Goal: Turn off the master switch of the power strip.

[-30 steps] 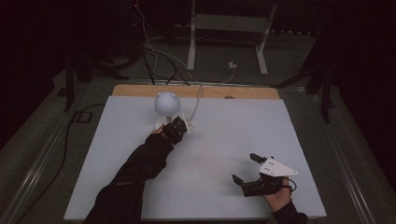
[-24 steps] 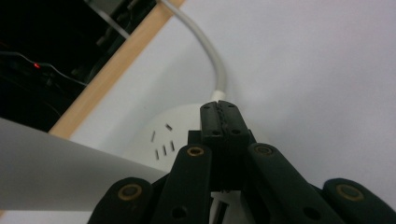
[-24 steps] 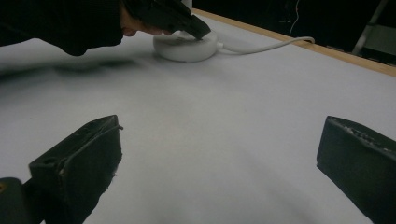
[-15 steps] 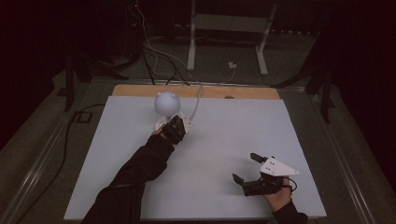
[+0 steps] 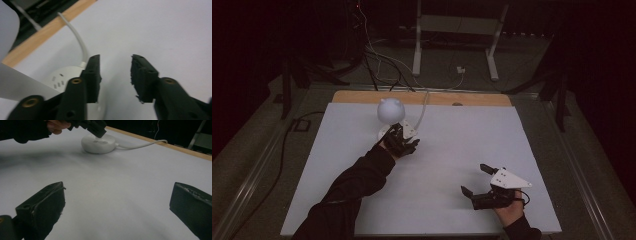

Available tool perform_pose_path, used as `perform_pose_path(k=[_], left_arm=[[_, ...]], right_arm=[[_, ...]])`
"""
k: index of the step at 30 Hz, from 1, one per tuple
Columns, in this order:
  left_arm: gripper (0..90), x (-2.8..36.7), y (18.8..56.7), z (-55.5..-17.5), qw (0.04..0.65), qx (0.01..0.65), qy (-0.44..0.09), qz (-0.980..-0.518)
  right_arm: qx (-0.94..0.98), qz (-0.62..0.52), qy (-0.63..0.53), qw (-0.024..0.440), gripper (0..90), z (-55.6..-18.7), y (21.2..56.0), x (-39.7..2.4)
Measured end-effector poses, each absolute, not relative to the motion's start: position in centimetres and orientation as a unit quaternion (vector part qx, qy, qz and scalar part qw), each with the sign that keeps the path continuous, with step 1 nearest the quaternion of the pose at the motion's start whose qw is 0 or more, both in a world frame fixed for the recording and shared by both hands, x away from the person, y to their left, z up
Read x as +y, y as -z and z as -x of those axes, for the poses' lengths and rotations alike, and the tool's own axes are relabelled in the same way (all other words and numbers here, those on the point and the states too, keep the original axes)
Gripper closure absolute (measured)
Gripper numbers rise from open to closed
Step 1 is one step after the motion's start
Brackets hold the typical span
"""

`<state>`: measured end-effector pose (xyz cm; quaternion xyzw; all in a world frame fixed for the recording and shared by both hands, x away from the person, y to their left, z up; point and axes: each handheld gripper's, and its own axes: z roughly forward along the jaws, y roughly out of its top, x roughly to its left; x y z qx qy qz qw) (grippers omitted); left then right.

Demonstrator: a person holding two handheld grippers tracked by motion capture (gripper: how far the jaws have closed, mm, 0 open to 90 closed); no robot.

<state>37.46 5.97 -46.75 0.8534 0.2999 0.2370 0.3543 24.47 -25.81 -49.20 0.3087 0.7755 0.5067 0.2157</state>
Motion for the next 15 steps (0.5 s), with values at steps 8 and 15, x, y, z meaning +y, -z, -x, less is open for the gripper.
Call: perform_pose_path(k=[8,15], left_arm=[[32.8,6.7,45.8,-36.7,0.359,0.323,-0.194,-0.854],[7.7,7.5,45.2,-36.1,0.365,0.323,-0.155,-0.859]], right_arm=[[0.775,-0.311,-0.507,0.215,0.0,-24.5,49.2,-25.9],[0.773,-0.312,-0.508,0.216,0.0,-24.5,49.2,-25.9]])
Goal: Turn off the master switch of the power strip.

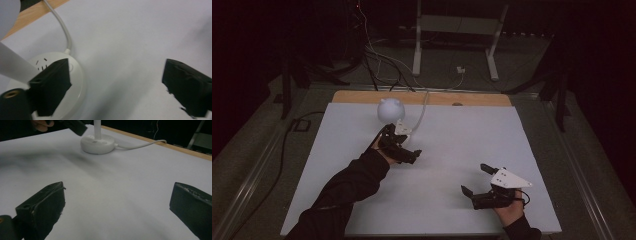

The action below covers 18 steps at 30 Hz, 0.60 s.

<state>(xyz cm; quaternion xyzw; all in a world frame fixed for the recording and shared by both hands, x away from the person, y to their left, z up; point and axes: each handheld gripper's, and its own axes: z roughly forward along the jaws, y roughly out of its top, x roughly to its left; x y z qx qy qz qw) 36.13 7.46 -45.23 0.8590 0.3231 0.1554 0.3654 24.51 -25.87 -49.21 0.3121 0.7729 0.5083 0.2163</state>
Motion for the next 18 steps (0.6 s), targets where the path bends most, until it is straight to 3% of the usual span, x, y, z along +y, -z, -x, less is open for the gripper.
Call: perform_pose_path(k=[3,18], left_arm=[[0.4,7.8,45.3,-35.8,0.353,0.317,-0.141,-0.869],[0.3,12.7,44.9,-33.5,0.379,0.330,-0.106,-0.858]], right_arm=[[0.771,-0.315,-0.510,0.218,0.0,-24.5,49.2,-25.9],[0.773,-0.312,-0.507,0.218,0.0,-24.5,49.2,-25.8]])
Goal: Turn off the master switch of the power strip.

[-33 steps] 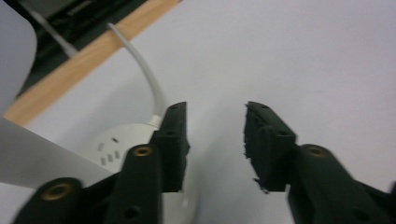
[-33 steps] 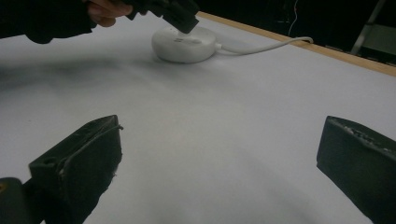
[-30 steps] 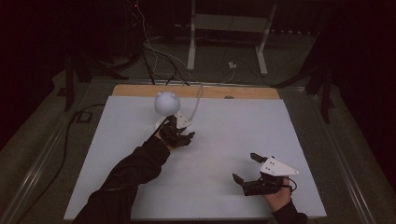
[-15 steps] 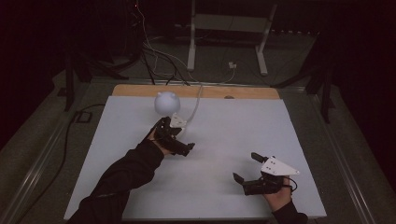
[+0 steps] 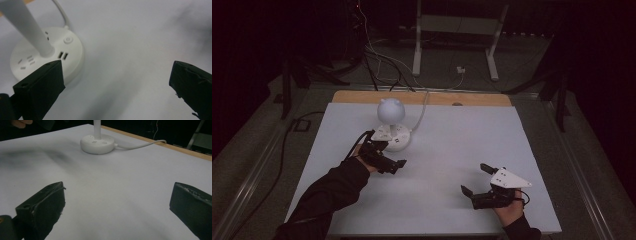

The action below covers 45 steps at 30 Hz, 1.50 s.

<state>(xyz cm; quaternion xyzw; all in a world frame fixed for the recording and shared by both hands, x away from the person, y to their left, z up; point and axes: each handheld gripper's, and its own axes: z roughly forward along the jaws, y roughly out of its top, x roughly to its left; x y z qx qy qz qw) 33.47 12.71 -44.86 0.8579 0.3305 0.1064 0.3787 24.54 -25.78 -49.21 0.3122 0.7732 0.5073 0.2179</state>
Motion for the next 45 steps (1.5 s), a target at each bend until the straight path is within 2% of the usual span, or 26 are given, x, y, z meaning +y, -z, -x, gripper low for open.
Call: perform_pose_path(k=[27,45], left_arm=[[0.4,19.5,48.0,-27.5,0.384,0.331,-0.085,-0.858],[0.4,21.2,51.2,-24.4,0.376,0.329,-0.088,-0.862]], right_arm=[[0.777,-0.311,-0.502,0.218,0.0,-24.5,49.3,-25.5],[0.781,-0.305,-0.499,0.218,0.0,-24.4,49.3,-25.4]])
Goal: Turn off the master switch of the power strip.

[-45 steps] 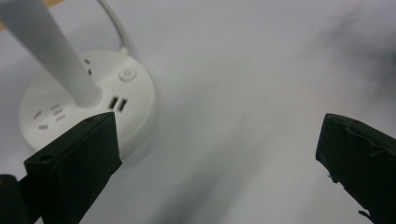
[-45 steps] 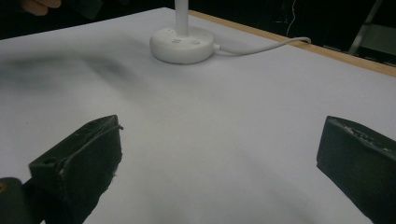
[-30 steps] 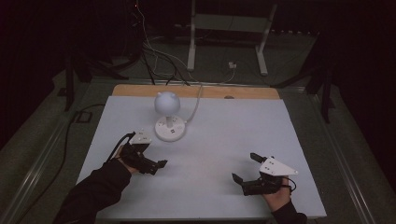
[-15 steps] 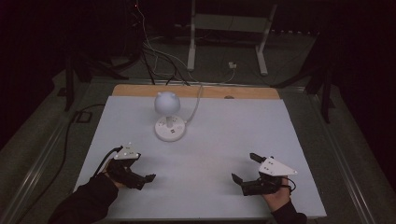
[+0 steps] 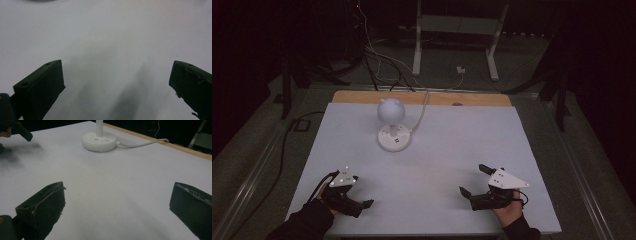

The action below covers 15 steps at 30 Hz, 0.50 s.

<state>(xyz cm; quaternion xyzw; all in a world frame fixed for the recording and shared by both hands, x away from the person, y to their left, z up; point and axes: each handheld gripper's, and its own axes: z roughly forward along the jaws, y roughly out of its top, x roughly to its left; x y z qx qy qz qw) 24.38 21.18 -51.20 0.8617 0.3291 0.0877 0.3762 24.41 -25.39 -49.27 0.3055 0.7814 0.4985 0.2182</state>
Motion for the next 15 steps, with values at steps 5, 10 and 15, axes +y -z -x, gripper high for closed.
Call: perform_pose_path(k=[5,10,15], left_arm=[[0.4,22.1,51.5,-23.6,0.384,0.333,-0.093,-0.856],[0.4,23.2,52.1,-22.9,0.385,0.355,-0.087,-0.847],[0.4,23.8,52.0,-22.5,0.397,0.357,-0.094,-0.841]], right_arm=[[0.782,-0.305,-0.498,0.217,0.0,-24.4,49.3,-25.4],[0.782,-0.305,-0.498,0.217,0.0,-24.5,49.3,-25.4],[0.782,-0.303,-0.499,0.217,0.0,-24.5,49.3,-25.4]])
